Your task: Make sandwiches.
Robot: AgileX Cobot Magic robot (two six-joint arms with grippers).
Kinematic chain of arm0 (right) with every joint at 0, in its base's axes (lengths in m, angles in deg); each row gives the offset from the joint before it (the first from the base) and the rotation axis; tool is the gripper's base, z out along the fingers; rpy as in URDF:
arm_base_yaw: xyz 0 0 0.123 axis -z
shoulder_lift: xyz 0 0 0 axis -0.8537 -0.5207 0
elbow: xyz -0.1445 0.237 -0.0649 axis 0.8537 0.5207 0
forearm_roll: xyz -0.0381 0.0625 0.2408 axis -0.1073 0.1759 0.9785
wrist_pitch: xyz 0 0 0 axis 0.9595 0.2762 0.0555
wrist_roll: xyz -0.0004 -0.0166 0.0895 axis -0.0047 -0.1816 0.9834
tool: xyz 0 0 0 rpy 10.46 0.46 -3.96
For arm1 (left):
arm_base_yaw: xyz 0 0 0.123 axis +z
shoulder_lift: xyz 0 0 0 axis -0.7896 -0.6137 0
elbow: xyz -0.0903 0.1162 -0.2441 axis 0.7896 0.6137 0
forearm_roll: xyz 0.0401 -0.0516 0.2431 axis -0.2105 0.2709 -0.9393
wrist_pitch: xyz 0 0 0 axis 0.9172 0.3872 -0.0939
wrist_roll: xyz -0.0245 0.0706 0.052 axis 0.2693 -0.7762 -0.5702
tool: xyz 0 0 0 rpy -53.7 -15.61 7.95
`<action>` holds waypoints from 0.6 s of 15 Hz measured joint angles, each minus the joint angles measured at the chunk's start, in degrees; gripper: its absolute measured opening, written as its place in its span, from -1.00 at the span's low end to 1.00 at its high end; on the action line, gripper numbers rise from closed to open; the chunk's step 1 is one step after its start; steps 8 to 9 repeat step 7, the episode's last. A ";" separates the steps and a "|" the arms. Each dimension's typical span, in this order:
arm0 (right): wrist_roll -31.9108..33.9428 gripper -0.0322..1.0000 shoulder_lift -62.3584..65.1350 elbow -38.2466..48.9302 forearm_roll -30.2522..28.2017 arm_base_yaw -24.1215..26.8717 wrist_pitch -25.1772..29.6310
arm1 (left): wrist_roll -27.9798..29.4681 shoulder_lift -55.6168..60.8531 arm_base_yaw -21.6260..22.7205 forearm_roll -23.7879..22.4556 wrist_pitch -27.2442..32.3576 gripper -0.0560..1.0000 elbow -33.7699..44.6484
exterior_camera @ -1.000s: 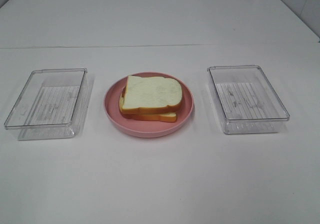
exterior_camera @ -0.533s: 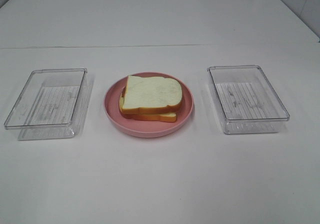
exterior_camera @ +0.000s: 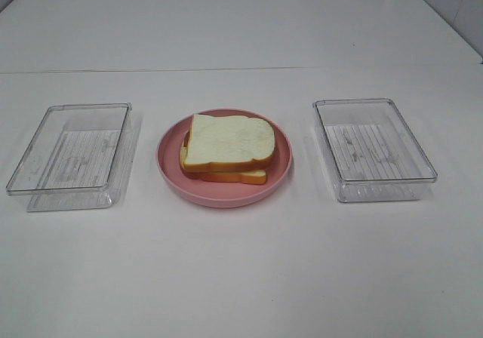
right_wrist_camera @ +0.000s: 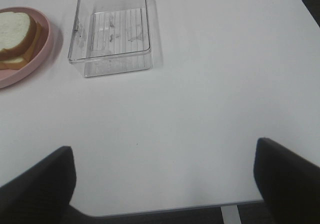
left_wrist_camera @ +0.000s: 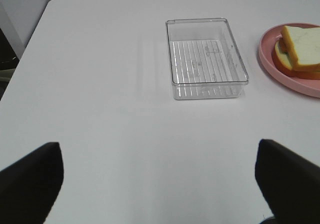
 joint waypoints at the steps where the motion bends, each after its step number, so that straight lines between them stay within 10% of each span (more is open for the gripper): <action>1: 0.00 0.86 0.00 0.00 0.00 0.00 0.00 | 0.00 0.00 0.00 0.00 0.00 0.92 0.00; 9: 0.00 0.86 0.00 0.00 0.00 0.00 0.00 | 0.00 0.00 0.00 0.00 0.00 0.92 0.00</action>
